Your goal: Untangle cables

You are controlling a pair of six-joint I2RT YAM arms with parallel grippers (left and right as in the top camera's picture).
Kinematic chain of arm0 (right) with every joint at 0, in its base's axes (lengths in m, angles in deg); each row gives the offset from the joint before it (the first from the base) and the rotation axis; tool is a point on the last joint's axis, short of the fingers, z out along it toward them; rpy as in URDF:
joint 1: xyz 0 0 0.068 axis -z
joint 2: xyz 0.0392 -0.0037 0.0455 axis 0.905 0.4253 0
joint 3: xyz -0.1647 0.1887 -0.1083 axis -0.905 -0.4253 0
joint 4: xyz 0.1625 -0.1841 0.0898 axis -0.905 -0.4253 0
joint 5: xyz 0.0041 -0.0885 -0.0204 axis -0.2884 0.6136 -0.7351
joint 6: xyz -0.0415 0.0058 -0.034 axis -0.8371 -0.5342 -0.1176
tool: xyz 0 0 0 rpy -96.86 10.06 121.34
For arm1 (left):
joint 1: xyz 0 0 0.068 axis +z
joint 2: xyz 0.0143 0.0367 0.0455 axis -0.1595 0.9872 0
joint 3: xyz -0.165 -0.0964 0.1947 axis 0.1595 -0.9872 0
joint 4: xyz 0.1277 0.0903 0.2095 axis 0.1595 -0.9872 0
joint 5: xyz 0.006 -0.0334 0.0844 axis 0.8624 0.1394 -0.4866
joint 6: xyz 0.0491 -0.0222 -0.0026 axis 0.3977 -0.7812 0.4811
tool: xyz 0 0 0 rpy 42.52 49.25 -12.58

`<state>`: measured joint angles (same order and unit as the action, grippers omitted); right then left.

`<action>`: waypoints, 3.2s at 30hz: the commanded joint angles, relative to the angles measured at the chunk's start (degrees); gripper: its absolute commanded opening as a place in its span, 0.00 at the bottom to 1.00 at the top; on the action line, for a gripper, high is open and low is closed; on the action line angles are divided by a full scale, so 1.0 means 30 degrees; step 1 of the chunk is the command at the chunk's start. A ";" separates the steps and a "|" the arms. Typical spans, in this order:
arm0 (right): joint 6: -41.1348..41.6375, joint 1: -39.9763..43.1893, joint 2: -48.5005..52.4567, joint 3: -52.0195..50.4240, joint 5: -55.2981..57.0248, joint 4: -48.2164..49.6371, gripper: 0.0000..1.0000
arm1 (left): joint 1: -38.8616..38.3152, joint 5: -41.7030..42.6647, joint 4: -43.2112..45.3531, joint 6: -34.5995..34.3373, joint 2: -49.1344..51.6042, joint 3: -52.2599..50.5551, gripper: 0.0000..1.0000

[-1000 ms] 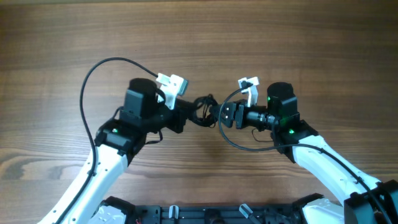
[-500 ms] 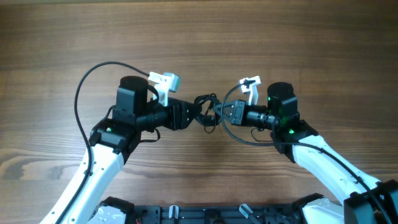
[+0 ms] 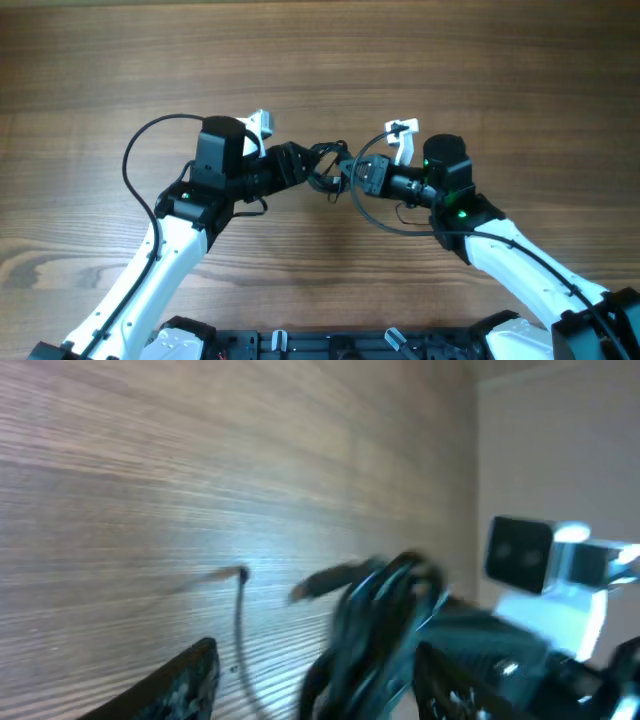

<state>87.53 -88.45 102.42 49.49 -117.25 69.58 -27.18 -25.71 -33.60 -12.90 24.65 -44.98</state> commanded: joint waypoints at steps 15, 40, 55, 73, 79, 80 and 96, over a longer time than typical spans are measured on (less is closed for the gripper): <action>-0.2164 -0.0925 0.0073 0.0240 -0.0896 -0.0306 0.71 | 0.0466 0.3337 0.1661 1.4724 0.0087 0.0095 0.04; -0.7431 0.4605 0.0073 0.0226 -0.8255 -0.1042 0.73 | 0.6360 1.7537 -0.0488 1.4156 0.0087 0.0095 0.04; -0.0401 -0.2470 0.0073 0.0226 0.2135 0.4546 0.83 | 0.7198 1.8200 -0.0488 0.6237 0.0087 0.0095 0.04; 0.2076 -0.4699 0.0073 0.0226 0.4714 0.6747 0.95 | 0.6790 1.6254 -0.0430 0.6244 0.0087 0.0095 0.04; 0.1770 -0.4670 0.0073 0.0226 0.8051 0.7096 0.94 | 0.4816 1.6254 -0.0481 0.6244 0.0087 0.0095 0.04; 0.1508 -0.4575 0.0073 0.0226 0.9522 0.7096 0.94 | 0.4626 1.6254 -0.0532 0.6251 0.0087 0.0095 0.04; -0.0809 -0.0758 0.0066 0.0226 -0.3191 0.0758 0.84 | 0.4750 1.3821 0.0947 0.6404 0.0087 0.0095 0.04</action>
<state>88.36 -92.73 102.90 49.86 -107.46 70.98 -13.21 18.20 -32.16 5.79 25.00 -44.98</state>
